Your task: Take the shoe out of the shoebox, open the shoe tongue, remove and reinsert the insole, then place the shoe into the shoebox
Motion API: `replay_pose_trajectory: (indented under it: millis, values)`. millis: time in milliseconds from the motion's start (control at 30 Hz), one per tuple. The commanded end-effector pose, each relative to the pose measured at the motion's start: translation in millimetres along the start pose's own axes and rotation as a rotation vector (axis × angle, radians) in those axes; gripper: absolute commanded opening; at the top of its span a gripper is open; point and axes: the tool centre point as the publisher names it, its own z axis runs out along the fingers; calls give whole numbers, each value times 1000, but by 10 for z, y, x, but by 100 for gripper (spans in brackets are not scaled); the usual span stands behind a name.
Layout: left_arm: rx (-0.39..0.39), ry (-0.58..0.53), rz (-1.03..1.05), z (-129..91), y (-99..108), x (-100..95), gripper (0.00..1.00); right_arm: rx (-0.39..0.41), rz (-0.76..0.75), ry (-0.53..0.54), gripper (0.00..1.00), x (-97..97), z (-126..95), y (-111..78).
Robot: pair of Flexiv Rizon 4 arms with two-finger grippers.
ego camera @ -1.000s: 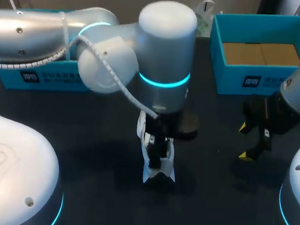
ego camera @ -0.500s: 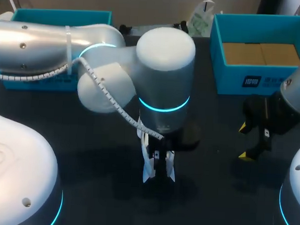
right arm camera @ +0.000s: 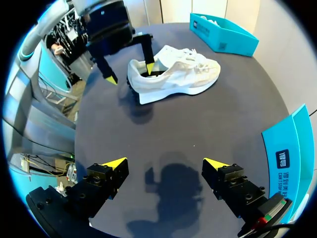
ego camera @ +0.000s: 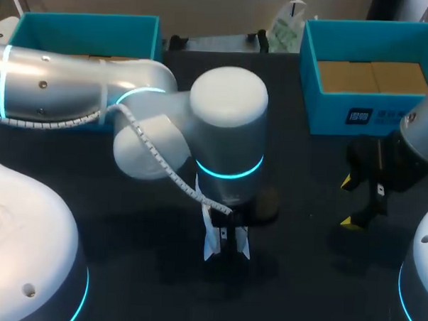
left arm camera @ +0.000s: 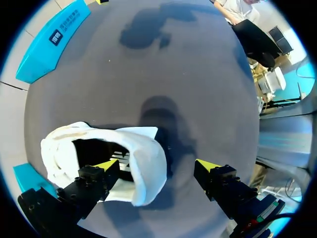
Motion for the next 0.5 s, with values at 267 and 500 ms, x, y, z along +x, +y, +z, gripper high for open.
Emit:
replay_pose_trajectory:
  millis: [267,500]
  values:
    - [-15,-19,-40,242,-57,-19,100,1,0,-2,100,11,-2,-3]
    - [-5,-3,-47,254,-27,-17,81,1,0,-2,100,11,-2,-3]
